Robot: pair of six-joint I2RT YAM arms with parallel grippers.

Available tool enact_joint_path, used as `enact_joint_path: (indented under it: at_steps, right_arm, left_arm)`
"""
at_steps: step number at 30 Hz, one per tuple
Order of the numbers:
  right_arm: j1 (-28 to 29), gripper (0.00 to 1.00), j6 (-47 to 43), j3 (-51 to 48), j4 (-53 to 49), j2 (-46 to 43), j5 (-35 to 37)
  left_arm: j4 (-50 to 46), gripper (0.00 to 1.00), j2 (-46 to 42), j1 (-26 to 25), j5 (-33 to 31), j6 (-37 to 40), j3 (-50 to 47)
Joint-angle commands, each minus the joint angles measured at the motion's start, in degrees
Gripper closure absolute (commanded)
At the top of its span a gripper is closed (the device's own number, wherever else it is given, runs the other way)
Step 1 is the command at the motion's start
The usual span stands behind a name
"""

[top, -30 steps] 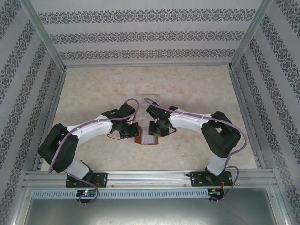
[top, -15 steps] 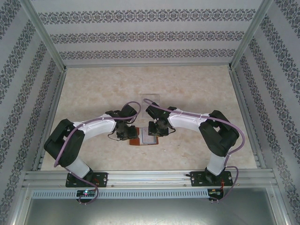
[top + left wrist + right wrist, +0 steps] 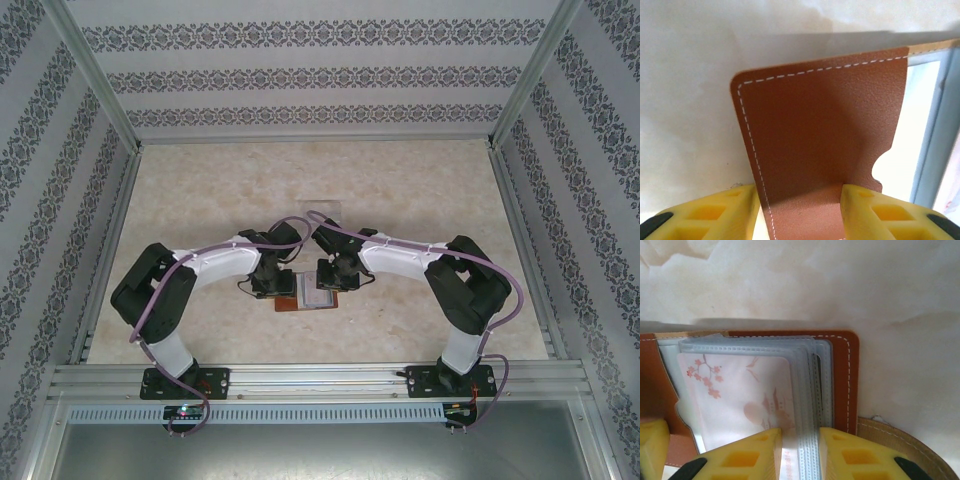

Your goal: Take the credit cards out of the card holder

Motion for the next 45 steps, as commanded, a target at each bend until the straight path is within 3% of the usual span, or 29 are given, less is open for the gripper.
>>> enact_joint_path:
  at_steps: [1, 6, 16, 22, 29, 33, 45]
  right_arm:
    - [0.04, 0.73, 0.72, -2.28, -0.24, 1.21, 1.38]
    - [-0.3, 0.73, 1.4, -3.4, 1.21, -0.34, 0.31]
    - [-0.95, 0.73, 2.77, -5.72, 3.89, -3.49, -1.64]
    - [-1.34, 0.73, 2.91, -6.12, 4.65, -4.41, -2.37]
    - [-1.68, 0.73, 3.12, -6.5, 5.0, -5.2, -2.66]
    - [-1.85, 0.73, 2.97, -6.51, 5.15, -5.1, -2.79]
    - [-1.97, 0.74, 2.64, -6.26, 6.4, -4.28, -3.96]
  left_arm:
    - [-10.68, 0.52, 1.89, 0.01, -9.46, 1.94, 0.47]
    - [-10.6, 0.67, -0.7, 0.06, -10.53, 1.68, 1.55]
    - [-10.9, 0.6, -6.08, 0.06, -9.96, 0.97, 5.17]
    - [-10.27, 0.68, -9.47, 0.15, -8.79, 0.89, 7.69]
    - [-3.52, 0.72, -10.38, 0.15, -0.66, -1.07, 8.18]
    - [2.56, 0.8, -7.72, 0.15, 5.14, -2.78, 7.19]
    - [12.36, 0.83, -3.78, 2.65, 9.06, -3.48, -0.25]
